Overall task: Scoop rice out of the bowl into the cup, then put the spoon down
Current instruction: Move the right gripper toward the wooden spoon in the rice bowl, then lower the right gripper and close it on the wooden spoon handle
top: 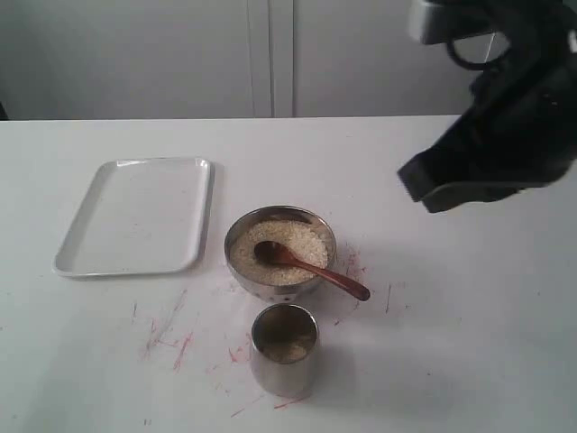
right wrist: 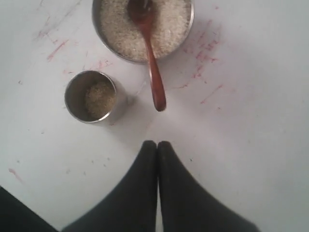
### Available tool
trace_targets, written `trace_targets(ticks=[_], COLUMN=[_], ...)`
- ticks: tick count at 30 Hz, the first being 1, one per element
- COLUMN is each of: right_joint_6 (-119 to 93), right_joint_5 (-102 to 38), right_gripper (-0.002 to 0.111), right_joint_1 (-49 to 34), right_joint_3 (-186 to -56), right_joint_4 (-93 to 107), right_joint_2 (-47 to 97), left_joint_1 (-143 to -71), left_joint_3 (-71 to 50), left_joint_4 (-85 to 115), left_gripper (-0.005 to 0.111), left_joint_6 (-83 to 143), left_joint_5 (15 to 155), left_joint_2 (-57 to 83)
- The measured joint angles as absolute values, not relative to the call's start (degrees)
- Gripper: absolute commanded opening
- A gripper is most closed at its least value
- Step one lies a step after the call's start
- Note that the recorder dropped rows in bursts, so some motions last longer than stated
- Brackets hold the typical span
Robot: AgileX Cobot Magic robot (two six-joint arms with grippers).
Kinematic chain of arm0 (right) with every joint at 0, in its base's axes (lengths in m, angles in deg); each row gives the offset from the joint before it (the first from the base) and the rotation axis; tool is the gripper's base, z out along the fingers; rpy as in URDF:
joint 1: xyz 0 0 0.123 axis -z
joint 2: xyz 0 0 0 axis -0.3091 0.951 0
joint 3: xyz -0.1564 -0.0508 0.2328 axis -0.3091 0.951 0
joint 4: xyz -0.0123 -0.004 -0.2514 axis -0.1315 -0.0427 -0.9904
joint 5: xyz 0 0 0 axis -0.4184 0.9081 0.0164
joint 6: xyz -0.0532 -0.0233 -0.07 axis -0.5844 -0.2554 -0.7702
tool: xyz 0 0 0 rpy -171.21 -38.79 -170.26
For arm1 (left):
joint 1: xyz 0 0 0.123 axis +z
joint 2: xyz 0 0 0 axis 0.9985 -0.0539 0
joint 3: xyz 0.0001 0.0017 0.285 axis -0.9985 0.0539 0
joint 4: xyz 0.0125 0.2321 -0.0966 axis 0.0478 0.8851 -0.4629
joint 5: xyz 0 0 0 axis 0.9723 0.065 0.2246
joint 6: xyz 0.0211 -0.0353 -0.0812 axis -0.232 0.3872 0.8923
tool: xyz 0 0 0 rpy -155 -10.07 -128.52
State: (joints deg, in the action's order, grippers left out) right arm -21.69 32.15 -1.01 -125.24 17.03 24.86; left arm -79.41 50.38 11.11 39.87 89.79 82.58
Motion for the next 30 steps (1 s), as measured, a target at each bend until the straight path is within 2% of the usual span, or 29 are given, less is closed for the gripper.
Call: trace_targets(ticks=[3,11,22,25,30], right_joint_6=[-22.39,-24.87,-25.8,-26.39,-26.53], right_joint_5=[30.26,17.54,18.34,18.72,19.59], right_gripper=[0.0,0.0,0.001,0.011,0.038], right_joint_1=[-5.91,-7.17,-7.17,-7.17,-7.17], right_joint_3=[-127.09,-127.22,-127.22,-127.22,-127.22], right_joint_4=[14.85,12.89,12.77,12.77,12.77], right_joint_2=[31.31,42.35,49.99,50.75,50.89], left_joint_1=[-79.41,-79.41,-79.41,-79.41,-79.41], left_joint_3=[50.38,50.38,50.38,50.38,50.38], left_joint_4=[11.11,11.11,11.11,11.11,11.11], left_gripper=[0.014,0.014,0.014,0.014,0.014], left_joint_6=[39.87,39.87,39.87,39.87,39.87], left_joint_5=[89.79,89.79,89.79,89.79,89.79], left_joint_2=[82.58,82.58,82.58,82.58,82.58])
